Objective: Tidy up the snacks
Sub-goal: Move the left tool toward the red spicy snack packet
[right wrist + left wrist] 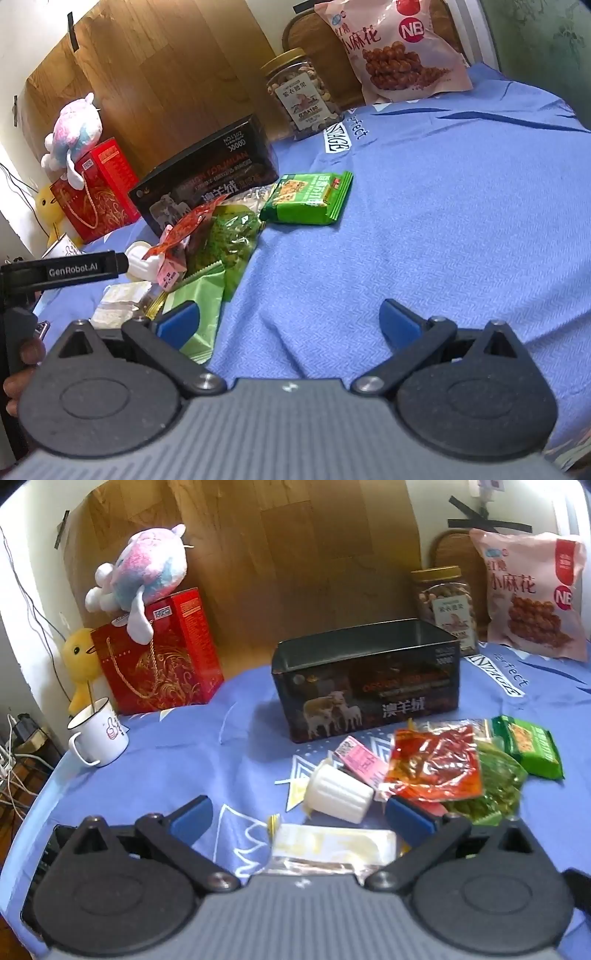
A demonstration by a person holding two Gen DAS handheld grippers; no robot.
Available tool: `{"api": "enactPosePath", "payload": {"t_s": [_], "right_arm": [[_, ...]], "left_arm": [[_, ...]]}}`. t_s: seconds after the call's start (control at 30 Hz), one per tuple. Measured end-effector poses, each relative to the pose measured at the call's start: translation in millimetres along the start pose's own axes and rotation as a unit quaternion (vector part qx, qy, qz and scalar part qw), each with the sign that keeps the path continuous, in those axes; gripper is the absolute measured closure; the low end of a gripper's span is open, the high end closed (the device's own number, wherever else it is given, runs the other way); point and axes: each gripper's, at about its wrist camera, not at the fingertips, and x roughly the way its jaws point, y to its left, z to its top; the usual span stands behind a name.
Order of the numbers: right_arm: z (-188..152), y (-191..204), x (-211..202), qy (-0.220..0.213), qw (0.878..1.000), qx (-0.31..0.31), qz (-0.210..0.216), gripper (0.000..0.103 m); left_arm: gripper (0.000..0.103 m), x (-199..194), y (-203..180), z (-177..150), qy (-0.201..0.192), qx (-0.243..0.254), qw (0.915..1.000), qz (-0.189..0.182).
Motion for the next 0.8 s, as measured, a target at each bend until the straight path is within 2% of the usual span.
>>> {"api": "enactPosePath", "payload": {"t_s": [0.37, 0.53, 0.63, 0.7, 0.8], "right_arm": [[-1.1, 3.5, 2.7, -0.007, 1.0, -0.009, -0.007, 0.0], [-1.0, -4.4, 1.3, -0.021, 1.0, 0.019, 0.009, 0.0], [-6.1, -12.4, -2.4, -0.042, 0.998, 0.04, 0.03, 0.0], [-10.1, -15.9, -5.1, -0.055, 0.996, 0.046, 0.044, 0.0], [-15.2, -16.0, -7.0, -0.069, 0.996, 0.036, 0.053, 0.0]], "left_arm": [[0.0, -1.1, 3.1, 2.5, 0.001, -0.004, 1.0, -0.005], [0.0, -13.5, 15.2, -8.6, -0.021, -0.049, 0.9966, -0.063], [0.0, -27.4, 21.6, -29.5, -0.055, -0.074, 0.9906, -0.101], [0.0, -35.1, 24.0, -46.4, -0.066, -0.078, 0.9886, -0.111], [0.0, -43.1, 33.2, -63.0, -0.025, -0.096, 0.9851, -0.14]]}}
